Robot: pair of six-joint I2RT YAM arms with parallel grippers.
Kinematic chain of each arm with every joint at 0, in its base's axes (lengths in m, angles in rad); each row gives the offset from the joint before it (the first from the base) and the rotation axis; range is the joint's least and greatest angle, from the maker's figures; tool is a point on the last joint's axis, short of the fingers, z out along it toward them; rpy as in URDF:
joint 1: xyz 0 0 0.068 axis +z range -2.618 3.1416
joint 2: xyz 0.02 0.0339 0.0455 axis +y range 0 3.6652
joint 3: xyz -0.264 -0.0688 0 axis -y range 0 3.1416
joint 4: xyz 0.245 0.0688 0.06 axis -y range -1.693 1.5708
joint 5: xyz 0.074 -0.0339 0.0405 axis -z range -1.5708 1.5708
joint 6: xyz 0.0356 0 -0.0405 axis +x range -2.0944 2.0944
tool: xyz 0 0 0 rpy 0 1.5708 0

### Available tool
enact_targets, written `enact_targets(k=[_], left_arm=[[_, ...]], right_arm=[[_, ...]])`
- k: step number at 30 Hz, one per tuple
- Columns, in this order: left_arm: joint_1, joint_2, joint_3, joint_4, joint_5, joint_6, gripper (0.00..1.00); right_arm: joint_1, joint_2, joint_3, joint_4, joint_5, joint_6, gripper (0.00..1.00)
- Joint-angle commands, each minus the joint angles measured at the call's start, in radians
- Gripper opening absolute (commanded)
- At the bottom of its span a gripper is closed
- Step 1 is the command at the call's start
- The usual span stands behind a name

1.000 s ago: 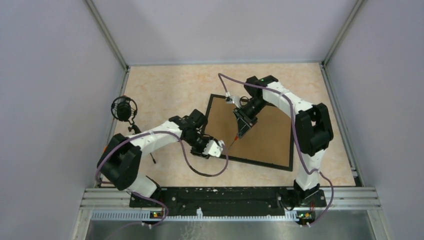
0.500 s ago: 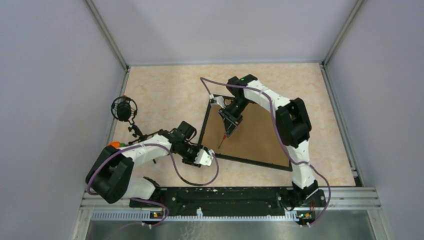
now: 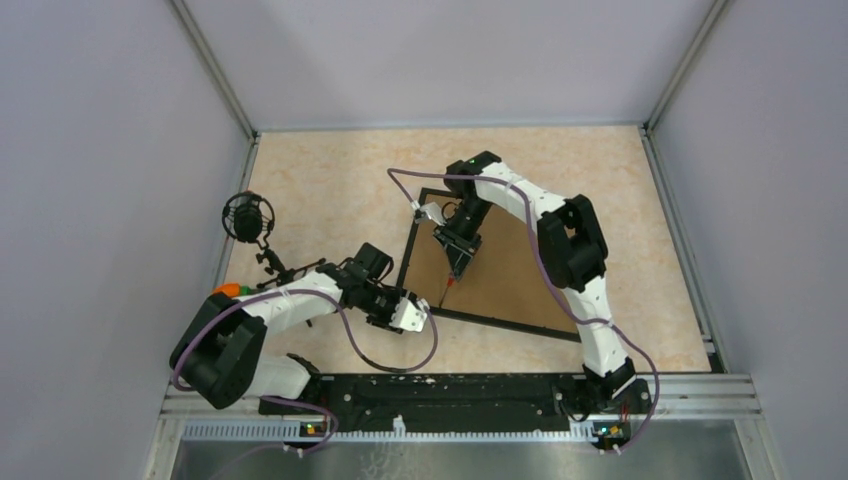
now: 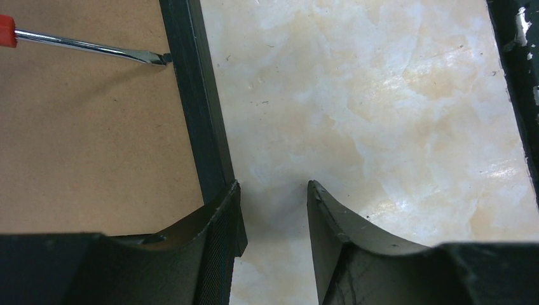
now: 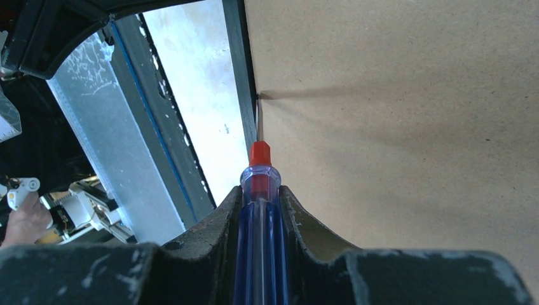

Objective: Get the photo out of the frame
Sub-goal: Release the photo frame item from the photo frame.

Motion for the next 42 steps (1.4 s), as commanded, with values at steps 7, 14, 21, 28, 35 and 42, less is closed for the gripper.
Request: enact_targets(k=[7,14,21,28,35,42], left_arm=[[0.002,-0.001,0.003,0.058,0.002,0.019,0.5],[0.002,0.028,0.015,0.113,-0.023,-0.029,0.5],[-0.002,0.096,0.047,0.275,-0.113,-0.263,0.46],[-0.044,0.152,0.037,0.375,-0.236,-0.389,0.35],[-0.064,0.209,0.043,0.44,-0.343,-0.527,0.26],[-0.075,0.242,0.059,0.495,-0.394,-0.602,0.16]], right_arm=[[0.001,0.03,0.051,-0.062,0.022,-0.032,0.0],[0.009,0.037,0.029,-0.077,0.035,-0.018,0.0],[0.06,-0.028,-0.075,-0.077,0.008,0.009,0.0],[0.083,-0.078,-0.129,-0.077,-0.005,0.048,0.0],[0.11,-0.119,-0.192,-0.076,-0.042,0.08,0.0],[0.11,-0.135,-0.226,-0.078,-0.062,0.099,0.0]])
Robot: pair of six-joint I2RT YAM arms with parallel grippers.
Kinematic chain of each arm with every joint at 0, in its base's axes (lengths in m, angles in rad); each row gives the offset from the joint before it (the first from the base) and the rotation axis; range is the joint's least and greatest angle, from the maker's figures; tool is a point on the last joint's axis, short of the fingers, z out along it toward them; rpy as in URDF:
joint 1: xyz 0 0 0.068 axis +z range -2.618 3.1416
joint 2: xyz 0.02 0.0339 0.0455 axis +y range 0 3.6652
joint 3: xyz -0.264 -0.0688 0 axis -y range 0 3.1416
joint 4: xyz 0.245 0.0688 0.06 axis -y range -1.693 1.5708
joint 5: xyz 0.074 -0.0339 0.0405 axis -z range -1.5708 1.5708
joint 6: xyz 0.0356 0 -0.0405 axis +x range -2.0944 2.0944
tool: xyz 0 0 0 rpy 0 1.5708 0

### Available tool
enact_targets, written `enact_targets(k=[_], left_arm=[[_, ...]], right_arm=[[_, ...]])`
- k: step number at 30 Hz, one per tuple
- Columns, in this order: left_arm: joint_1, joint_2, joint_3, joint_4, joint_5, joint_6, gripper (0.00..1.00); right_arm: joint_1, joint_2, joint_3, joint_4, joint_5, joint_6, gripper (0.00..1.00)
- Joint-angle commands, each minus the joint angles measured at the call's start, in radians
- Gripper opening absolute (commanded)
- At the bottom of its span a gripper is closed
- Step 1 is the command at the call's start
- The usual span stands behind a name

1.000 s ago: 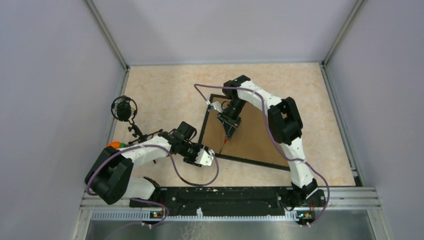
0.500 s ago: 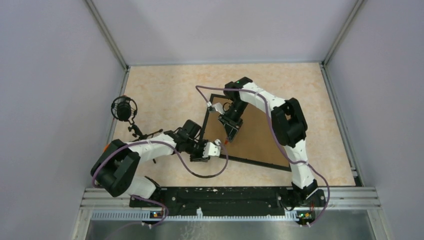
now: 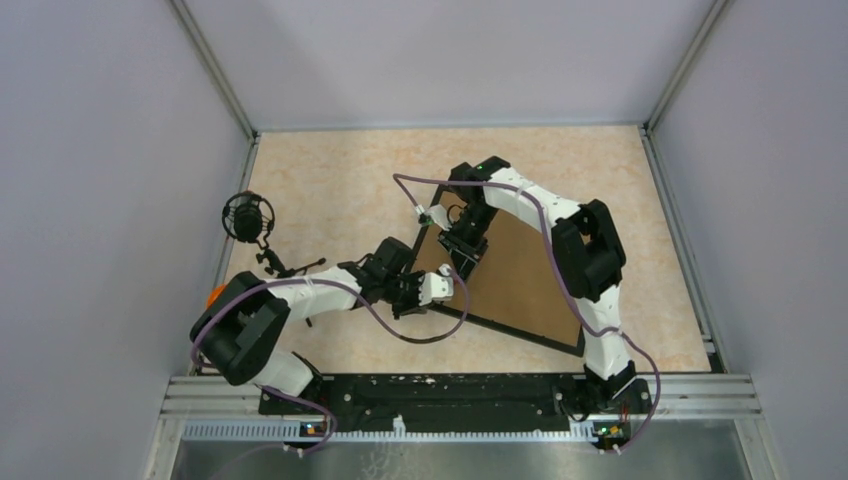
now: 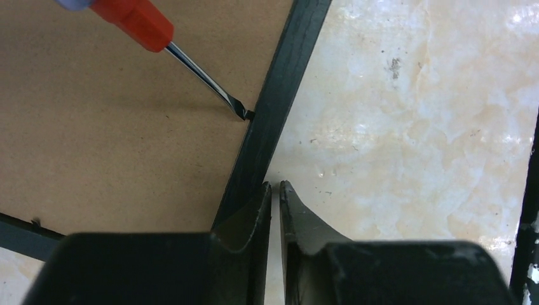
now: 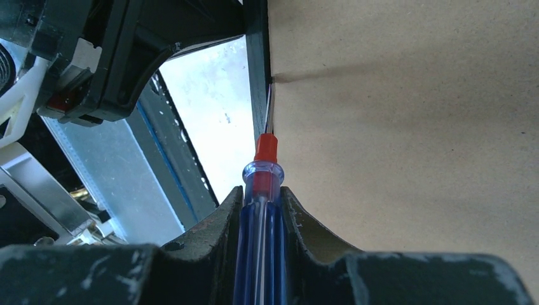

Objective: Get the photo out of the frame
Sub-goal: Release the photo frame item from the photo frame.

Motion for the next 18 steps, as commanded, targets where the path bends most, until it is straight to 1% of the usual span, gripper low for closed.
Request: enact_targets(k=[1,7,18], left_arm=[[0.014,0.097,0.014,0.203,-0.315,-0.047,0.15],[-0.005,0.128,0.028,0.205,-0.367,-0.159,0.09],[-0.012,0.165,0.057,0.189,-0.419,-0.204,0.03]], right_arm=[[0.09,0.005,-0.059,-0.166,-0.119,0.034,0.0],[0.095,0.0,-0.065,-0.164,-0.164,0.038,0.0],[0.102,-0.006,-0.092,-0.161,-0.22,0.03,0.0]])
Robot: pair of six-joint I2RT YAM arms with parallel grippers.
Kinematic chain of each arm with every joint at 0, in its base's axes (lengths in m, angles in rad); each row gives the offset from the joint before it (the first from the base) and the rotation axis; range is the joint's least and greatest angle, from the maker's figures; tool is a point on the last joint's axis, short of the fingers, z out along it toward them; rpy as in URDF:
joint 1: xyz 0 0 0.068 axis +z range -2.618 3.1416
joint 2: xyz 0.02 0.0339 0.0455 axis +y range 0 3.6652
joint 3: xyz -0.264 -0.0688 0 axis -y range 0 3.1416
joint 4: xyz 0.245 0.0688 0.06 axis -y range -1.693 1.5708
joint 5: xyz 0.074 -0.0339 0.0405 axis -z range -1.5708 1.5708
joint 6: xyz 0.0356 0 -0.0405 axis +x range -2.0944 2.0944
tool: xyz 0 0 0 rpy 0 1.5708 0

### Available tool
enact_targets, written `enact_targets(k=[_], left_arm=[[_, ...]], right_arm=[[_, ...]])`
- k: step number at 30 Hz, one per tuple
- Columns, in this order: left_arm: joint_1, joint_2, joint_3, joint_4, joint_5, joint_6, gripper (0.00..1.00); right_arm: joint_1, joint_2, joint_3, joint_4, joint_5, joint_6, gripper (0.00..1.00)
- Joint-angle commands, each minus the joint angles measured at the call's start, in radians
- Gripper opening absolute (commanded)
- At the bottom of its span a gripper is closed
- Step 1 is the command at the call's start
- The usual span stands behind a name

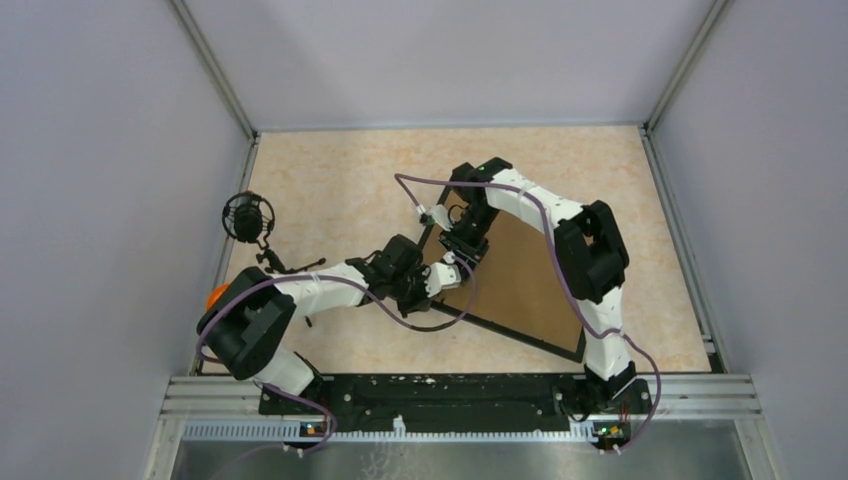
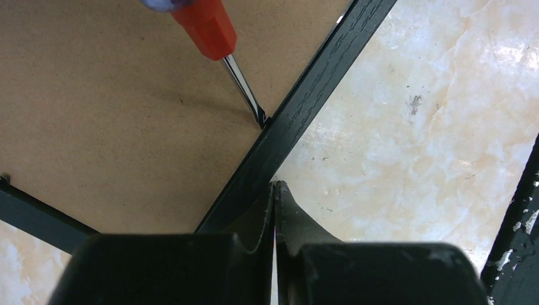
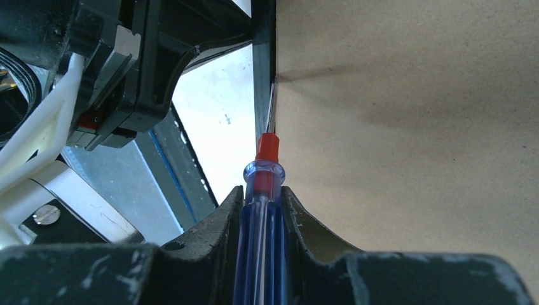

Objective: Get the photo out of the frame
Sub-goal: Release the photo frame item from the photo frame.

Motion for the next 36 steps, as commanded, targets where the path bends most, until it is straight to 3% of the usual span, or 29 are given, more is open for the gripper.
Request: enact_targets(k=[1,5,10,14,25,34,36], left_arm=[[0.022,0.12,0.004,0.197,-0.325,0.02,0.03],[0.022,0.116,0.003,0.2,-0.309,0.023,0.04],[0.016,0.062,-0.013,0.174,-0.13,0.143,0.25],[0.002,0.053,-0.001,0.104,-0.033,0.262,0.35],[-0.101,0.213,0.161,0.038,-0.129,0.289,0.35],[-0.099,0.201,0.17,-0.01,-0.053,0.331,0.23],[-0.099,0.171,0.159,-0.021,-0.012,0.342,0.25]], right_arm=[[0.104,0.01,-0.063,-0.186,-0.214,0.014,0.0],[0.105,-0.009,-0.078,-0.173,-0.208,0.021,0.0],[0.029,0.007,-0.034,-0.138,-0.174,0.06,0.0],[-0.043,0.016,0.047,-0.111,-0.118,0.067,0.0],[-0.143,-0.016,0.073,-0.139,-0.082,0.025,0.0],[-0.179,-0.035,0.112,-0.131,-0.099,0.057,0.0],[-0.211,-0.031,0.145,-0.14,-0.122,0.068,0.0]])
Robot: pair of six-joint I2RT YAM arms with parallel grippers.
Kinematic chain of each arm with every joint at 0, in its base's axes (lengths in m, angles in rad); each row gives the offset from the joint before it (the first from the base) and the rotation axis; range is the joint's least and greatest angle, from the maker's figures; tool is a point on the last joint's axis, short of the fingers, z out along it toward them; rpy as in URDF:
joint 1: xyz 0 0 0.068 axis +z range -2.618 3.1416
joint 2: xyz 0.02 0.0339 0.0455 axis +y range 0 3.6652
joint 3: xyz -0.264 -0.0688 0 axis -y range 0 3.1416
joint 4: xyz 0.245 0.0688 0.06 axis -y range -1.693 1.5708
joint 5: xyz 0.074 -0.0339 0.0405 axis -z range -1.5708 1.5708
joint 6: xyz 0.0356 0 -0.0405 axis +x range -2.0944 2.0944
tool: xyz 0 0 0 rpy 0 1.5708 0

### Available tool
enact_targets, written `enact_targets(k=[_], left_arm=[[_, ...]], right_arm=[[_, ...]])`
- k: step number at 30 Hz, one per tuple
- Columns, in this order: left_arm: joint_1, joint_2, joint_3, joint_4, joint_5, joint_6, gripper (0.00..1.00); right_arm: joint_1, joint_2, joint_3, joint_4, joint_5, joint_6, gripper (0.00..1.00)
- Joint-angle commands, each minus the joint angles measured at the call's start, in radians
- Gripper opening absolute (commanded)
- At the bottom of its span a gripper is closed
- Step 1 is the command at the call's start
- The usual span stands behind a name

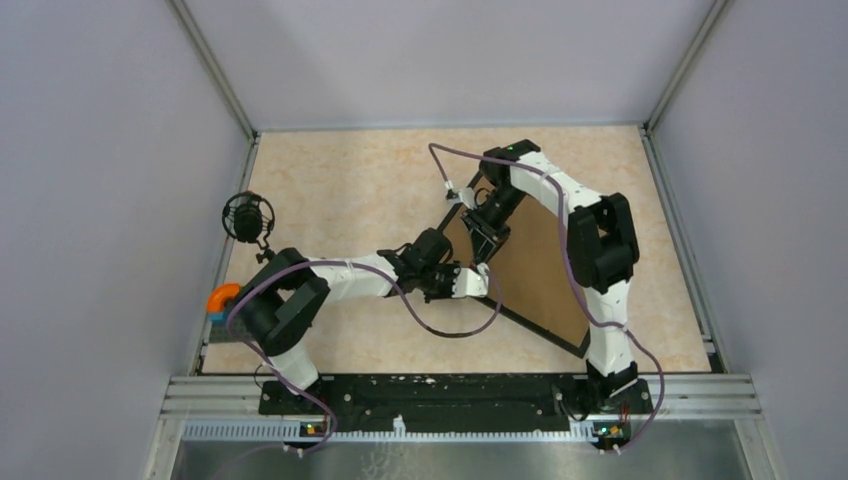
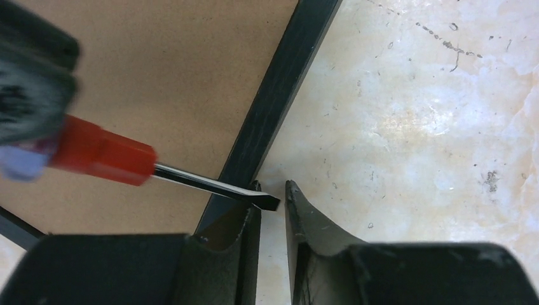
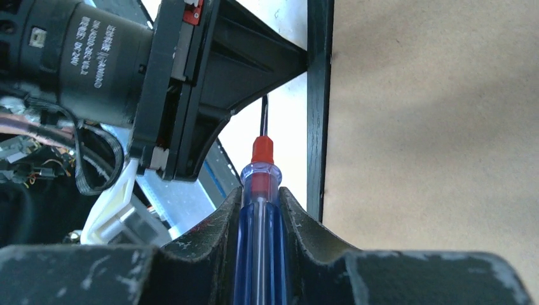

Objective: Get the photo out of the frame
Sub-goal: Release the photo frame item from the photo frame.

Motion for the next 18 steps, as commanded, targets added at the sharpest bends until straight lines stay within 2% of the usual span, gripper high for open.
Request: enact_targets(k=[1,6,9,18], left_arm=[[0.006,-0.022,-0.027,-0.096,0.034,0.039,0.28],[0.115,-0.105,0.039,-0.262,0.272,0.199,0.44],[0.168,-0.111,0.076,-0.3,0.322,0.292,0.51],[0.198,0.087,0.263,-0.399,0.338,0.475,0.52]], right_arm=[[-0.056,-0.059,0.089,-0.026,-0.056,0.013,0.0],[-0.075,-0.084,0.053,-0.009,-0.088,0.003,0.0],[-0.077,-0.097,0.02,0.041,-0.073,0.028,0.0],[-0.098,-0.039,0.009,0.069,-0.038,0.084,0.0]])
